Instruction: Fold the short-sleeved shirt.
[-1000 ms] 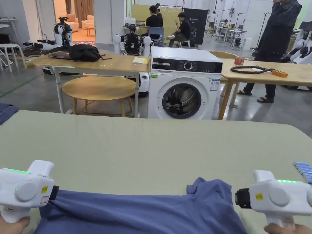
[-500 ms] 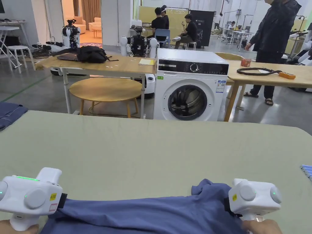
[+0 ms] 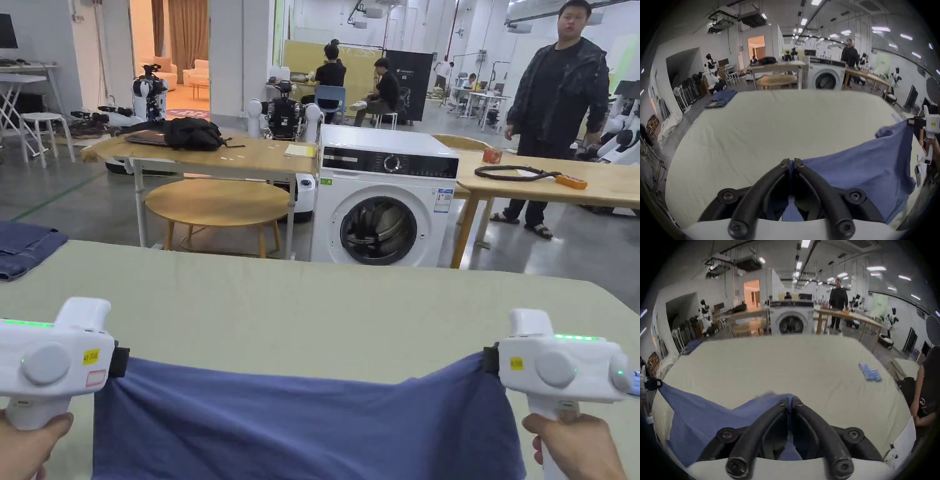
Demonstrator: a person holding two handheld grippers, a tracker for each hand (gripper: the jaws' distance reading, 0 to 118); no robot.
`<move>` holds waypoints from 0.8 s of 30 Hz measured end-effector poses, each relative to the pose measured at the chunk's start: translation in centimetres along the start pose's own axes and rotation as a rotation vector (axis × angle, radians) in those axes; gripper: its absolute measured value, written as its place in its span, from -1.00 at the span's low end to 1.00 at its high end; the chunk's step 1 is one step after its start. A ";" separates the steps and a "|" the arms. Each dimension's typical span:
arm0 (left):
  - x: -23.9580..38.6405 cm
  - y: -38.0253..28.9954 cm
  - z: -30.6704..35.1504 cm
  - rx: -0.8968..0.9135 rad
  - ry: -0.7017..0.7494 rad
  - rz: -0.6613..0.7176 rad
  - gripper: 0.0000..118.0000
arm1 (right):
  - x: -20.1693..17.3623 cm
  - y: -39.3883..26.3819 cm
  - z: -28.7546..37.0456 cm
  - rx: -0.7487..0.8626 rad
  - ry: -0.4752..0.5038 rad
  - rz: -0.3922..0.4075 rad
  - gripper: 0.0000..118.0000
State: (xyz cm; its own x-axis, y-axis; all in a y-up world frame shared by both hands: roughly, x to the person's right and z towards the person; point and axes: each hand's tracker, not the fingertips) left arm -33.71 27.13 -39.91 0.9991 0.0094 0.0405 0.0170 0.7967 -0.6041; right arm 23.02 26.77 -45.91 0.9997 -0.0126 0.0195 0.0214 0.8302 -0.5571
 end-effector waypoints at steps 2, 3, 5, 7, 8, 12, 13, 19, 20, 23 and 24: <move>-0.1 1.0 3.2 0.051 -0.004 0.014 -1.00 | 0.3 1.4 2.9 0.035 -0.007 0.003 -0.96; -0.4 1.7 4.6 0.075 0.001 0.022 -1.00 | 0.3 2.0 4.8 0.083 -0.006 0.003 -0.97; -0.9 2.9 7.3 0.122 -0.003 0.041 -1.00 | 0.2 3.4 7.9 0.121 -0.010 0.009 -0.96; -0.8 4.4 10.4 0.161 0.008 0.035 -1.00 | 0.0 5.1 11.1 0.205 -0.005 -0.001 -0.97; -0.9 5.1 11.6 0.184 0.012 0.037 -1.00 | -0.3 5.9 12.5 0.235 -0.015 0.006 -0.97; -0.9 8.8 16.0 0.254 0.014 0.033 -1.00 | -1.4 9.8 17.3 0.353 -0.022 0.020 -0.97; -0.9 9.9 16.9 0.271 0.022 0.021 -1.00 | -1.6 10.8 18.3 0.364 -0.032 0.028 -0.97; -1.1 16.0 20.0 0.346 0.045 0.008 -1.00 | -1.7 16.6 21.2 0.475 -0.082 0.020 -0.97; -1.2 17.1 20.2 0.356 0.047 0.007 -1.00 | -1.4 18.0 20.8 0.472 -0.084 0.022 -0.96; -1.2 20.5 20.2 0.371 0.064 -0.010 -1.00 | -1.4 21.4 21.0 0.500 -0.098 0.021 -0.97; -1.2 21.7 20.2 0.378 0.064 -0.013 -1.00 | -1.6 22.4 21.0 0.518 -0.107 0.023 -0.97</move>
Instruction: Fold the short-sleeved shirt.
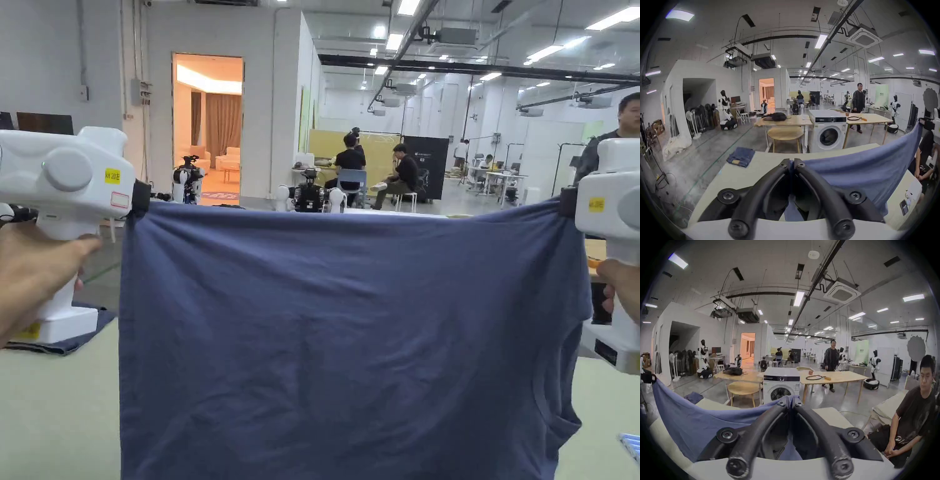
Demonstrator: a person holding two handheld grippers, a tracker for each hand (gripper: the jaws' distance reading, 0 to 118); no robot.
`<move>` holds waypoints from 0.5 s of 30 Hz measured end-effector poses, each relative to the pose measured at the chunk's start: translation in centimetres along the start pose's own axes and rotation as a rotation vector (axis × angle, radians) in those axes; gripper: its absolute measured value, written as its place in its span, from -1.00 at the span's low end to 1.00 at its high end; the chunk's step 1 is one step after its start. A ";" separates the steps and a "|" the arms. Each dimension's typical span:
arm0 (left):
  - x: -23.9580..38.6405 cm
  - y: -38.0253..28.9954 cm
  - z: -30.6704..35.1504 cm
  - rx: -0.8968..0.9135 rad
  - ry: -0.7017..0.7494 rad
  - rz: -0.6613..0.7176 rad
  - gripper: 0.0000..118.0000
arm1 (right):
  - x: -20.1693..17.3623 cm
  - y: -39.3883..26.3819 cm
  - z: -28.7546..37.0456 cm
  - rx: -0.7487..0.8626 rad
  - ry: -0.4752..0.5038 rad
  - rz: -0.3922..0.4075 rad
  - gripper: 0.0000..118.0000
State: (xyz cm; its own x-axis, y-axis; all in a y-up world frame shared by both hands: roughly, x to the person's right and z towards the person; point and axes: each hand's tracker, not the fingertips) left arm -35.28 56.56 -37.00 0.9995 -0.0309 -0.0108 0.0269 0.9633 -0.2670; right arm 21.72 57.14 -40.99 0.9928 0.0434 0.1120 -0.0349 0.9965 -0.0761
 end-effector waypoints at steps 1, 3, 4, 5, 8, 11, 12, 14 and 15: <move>0.1 1.1 -0.5 0.006 0.006 -0.008 -1.00 | -0.1 1.0 -0.6 0.000 0.002 0.005 -0.97; -0.2 3.2 -1.9 0.020 0.014 -0.007 -1.00 | -0.4 2.7 -1.6 0.029 -0.019 0.011 -0.97; -0.2 4.2 -2.3 0.037 0.021 -0.002 -1.00 | -0.7 3.4 -1.9 0.035 -0.021 0.012 -0.96; -0.1 5.1 -2.6 0.048 0.025 0.004 -1.00 | -0.8 4.1 -2.4 0.047 -0.030 0.012 -0.96; 0.2 6.9 -3.5 0.076 0.036 0.007 -1.00 | -1.4 5.5 -3.7 0.068 -0.049 0.016 -0.97; 0.4 7.4 -4.3 0.094 0.051 0.005 -1.00 | -1.6 5.4 -4.7 0.069 -0.050 0.009 -0.96; 0.3 7.3 -4.5 0.099 0.052 0.011 -1.00 | -1.9 5.0 -4.7 0.067 -0.050 0.008 -0.97; 0.3 6.5 -4.9 0.098 0.052 0.016 -1.00 | -2.1 3.7 -5.0 0.062 -0.050 0.018 -0.97; 0.3 5.9 -5.1 0.090 0.052 0.015 -1.00 | -2.2 3.0 -5.1 0.059 -0.049 0.025 -0.97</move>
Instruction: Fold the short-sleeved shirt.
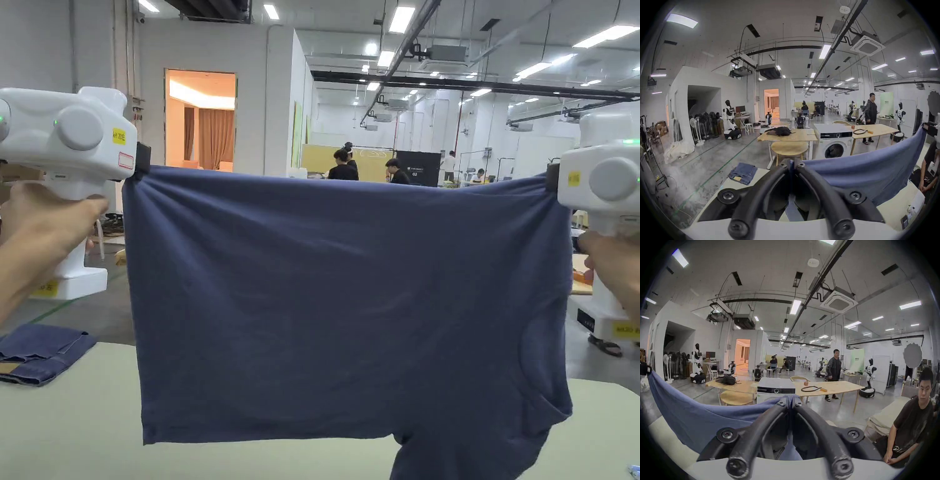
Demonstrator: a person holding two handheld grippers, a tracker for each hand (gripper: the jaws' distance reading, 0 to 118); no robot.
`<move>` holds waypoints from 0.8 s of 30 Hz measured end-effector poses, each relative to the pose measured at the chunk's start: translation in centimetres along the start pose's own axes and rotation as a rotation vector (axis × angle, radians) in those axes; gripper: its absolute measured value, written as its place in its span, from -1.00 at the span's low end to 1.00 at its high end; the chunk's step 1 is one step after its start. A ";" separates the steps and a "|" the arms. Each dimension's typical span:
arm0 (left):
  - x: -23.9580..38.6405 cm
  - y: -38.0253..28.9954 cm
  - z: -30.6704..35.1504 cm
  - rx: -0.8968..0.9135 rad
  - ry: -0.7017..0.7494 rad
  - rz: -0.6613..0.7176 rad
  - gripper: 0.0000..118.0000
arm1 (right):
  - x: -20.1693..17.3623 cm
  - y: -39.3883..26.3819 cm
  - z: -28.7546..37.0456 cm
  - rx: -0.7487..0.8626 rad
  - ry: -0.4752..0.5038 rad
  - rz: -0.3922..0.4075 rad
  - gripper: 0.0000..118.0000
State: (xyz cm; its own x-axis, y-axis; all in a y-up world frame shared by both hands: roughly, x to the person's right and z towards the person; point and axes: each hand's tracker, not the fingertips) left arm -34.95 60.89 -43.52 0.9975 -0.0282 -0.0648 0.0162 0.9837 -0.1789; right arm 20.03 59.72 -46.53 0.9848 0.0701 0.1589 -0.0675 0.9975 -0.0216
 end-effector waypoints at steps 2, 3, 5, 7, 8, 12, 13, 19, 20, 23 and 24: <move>0.1 -1.9 -0.3 -0.012 0.006 -0.021 -1.00 | -0.4 -1.9 0.3 -0.016 0.009 0.013 -0.97; 0.1 -2.9 -0.1 -0.017 0.008 -0.024 -1.00 | -0.5 -2.7 0.5 -0.029 0.015 0.019 -0.97; -0.1 -5.5 -0.1 -0.037 0.004 -0.018 -1.00 | -0.7 -5.2 1.1 -0.044 0.014 0.023 -0.97; -0.2 -8.1 0.4 -0.065 -0.006 0.009 -1.00 | -0.7 -7.5 1.8 -0.077 0.026 0.016 -0.97; -0.3 -9.4 0.6 -0.074 -0.009 0.009 -1.00 | -0.7 -8.7 2.3 -0.095 0.030 0.016 -0.96; -0.3 -14.3 2.4 -0.126 -0.024 0.003 -1.00 | -0.5 -12.8 5.5 -0.136 0.035 0.013 -0.97; -0.3 -15.3 3.1 -0.138 -0.033 0.006 -1.00 | -0.2 -13.6 6.4 -0.145 0.039 0.008 -0.96; -0.5 -18.9 8.8 -0.126 -0.060 0.031 -1.00 | 1.6 -16.7 12.8 -0.156 0.048 0.026 -0.97; -0.4 -19.3 9.8 -0.125 -0.063 0.024 -1.00 | 1.9 -17.1 13.8 -0.159 0.052 0.019 -0.96; -0.5 -20.9 12.4 -0.121 -0.086 0.019 -1.00 | 2.6 -18.3 16.6 -0.172 0.049 0.033 -0.96; -0.4 -21.7 13.1 -0.119 -0.084 0.018 -1.00 | 2.8 -18.8 17.5 -0.182 0.053 0.040 -0.97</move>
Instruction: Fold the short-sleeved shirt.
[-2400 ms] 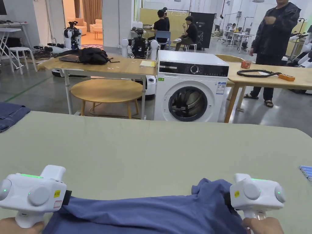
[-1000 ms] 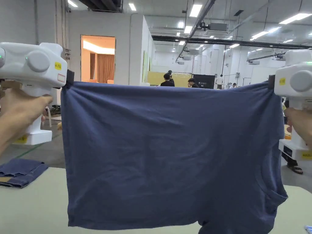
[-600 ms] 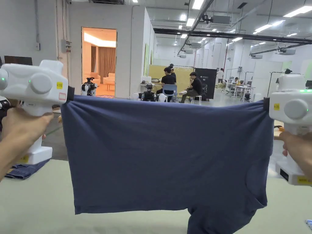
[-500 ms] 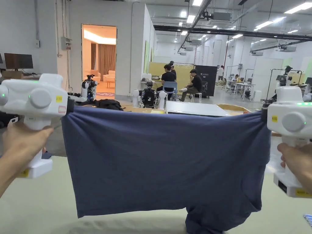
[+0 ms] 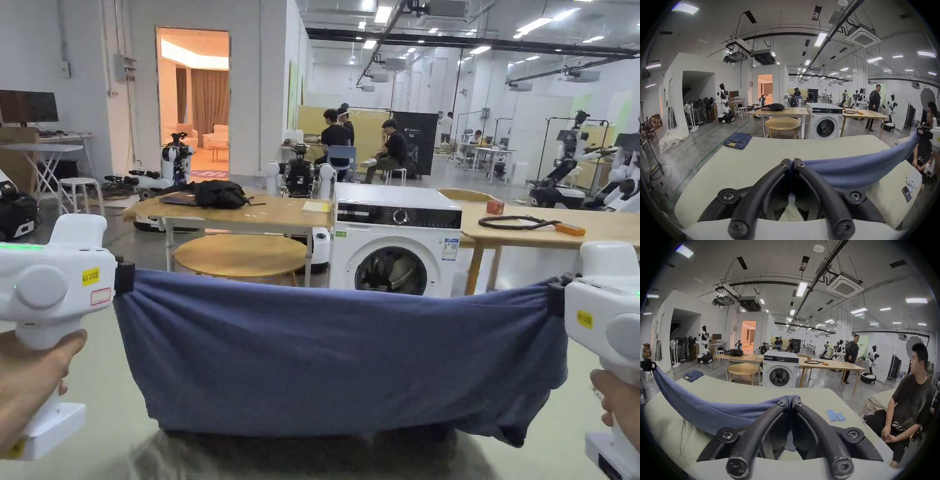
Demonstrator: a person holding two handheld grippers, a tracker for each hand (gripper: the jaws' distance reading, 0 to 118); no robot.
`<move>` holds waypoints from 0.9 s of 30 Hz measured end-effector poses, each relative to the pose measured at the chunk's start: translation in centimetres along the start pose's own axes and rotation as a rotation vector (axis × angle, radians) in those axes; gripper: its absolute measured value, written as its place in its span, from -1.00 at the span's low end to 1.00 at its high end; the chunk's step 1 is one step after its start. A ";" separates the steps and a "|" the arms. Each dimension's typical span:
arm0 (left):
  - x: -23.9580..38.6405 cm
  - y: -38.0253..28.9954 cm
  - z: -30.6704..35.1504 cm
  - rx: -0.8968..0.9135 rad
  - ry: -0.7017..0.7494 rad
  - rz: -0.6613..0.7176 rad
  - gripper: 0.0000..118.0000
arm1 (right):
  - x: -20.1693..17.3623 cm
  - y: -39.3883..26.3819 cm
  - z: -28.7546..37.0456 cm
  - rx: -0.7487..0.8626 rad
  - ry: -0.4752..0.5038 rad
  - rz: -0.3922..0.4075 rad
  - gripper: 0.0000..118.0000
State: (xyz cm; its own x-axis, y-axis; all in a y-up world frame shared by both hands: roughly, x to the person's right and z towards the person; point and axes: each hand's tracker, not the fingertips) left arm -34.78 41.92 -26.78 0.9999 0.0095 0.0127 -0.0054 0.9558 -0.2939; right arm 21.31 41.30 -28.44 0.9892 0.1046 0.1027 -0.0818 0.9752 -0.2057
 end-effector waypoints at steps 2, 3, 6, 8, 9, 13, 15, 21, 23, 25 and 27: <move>0.2 -1.8 1.1 -0.009 -0.002 -0.008 -1.00 | 0.3 -1.5 1.5 -0.013 0.012 -0.011 -0.96; 0.2 -2.7 1.6 -0.026 -0.004 -0.017 -1.00 | 0.4 -2.2 2.2 -0.028 0.011 -0.006 -0.97; 0.5 -6.1 3.2 -0.063 -0.013 -0.033 -1.00 | 0.6 -5.2 4.2 -0.067 0.019 -0.004 -0.96; 0.5 -8.7 4.4 -0.069 -0.016 -0.018 -1.00 | 0.5 -7.6 5.6 -0.092 0.028 0.020 -0.96; 0.5 -10.2 5.0 -0.089 -0.025 -0.015 -1.00 | 0.5 -8.9 6.2 -0.118 0.027 0.025 -0.97; 0.5 -15.9 7.3 -0.145 -0.023 0.029 -1.00 | 0.8 -14.3 9.0 -0.191 0.067 0.004 -0.97; 0.5 -18.6 8.6 -0.181 -0.027 0.052 -1.00 | 0.6 -17.0 10.3 -0.244 0.049 0.041 -0.97; 1.2 -25.2 11.2 -0.283 -0.022 0.077 -1.00 | 2.0 -23.6 12.5 -0.390 0.068 0.004 -0.97; 1.5 -26.9 11.4 -0.346 -0.015 0.053 -1.00 | 2.2 -25.6 12.9 -0.443 0.074 0.015 -0.97; 1.5 -28.3 11.4 -0.386 -0.023 0.046 -1.00 | 2.5 -27.3 12.9 -0.480 0.081 0.021 -0.97; 1.4 -29.7 10.9 -0.441 -0.025 0.065 -1.00 | 2.9 -28.6 12.3 -0.531 0.096 -0.014 -0.97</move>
State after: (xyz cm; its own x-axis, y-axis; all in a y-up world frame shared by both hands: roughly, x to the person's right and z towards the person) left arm -33.35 16.75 -7.64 0.9970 0.0779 0.0027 -0.0558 0.7363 -0.6744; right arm 24.98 16.09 -10.27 0.9984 0.0501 0.0248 -0.0205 0.7413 -0.6709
